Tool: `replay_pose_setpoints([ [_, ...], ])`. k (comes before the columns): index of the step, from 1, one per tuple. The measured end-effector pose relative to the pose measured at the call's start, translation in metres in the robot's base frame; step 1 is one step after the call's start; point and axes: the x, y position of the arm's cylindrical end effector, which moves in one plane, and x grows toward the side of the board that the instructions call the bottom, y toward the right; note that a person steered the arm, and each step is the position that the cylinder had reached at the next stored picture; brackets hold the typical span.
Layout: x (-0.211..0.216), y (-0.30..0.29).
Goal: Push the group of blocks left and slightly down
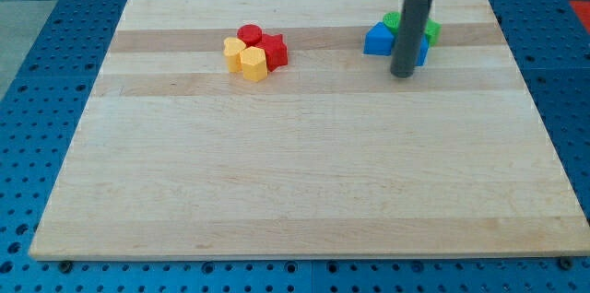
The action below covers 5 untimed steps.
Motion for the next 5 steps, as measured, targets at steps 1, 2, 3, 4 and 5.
replay_pose_setpoints([
  [1, 0.001, 0.058],
  [2, -0.009, 0.131],
  [3, -0.062, 0.150],
  [4, -0.088, 0.122],
  [5, -0.088, 0.091],
])
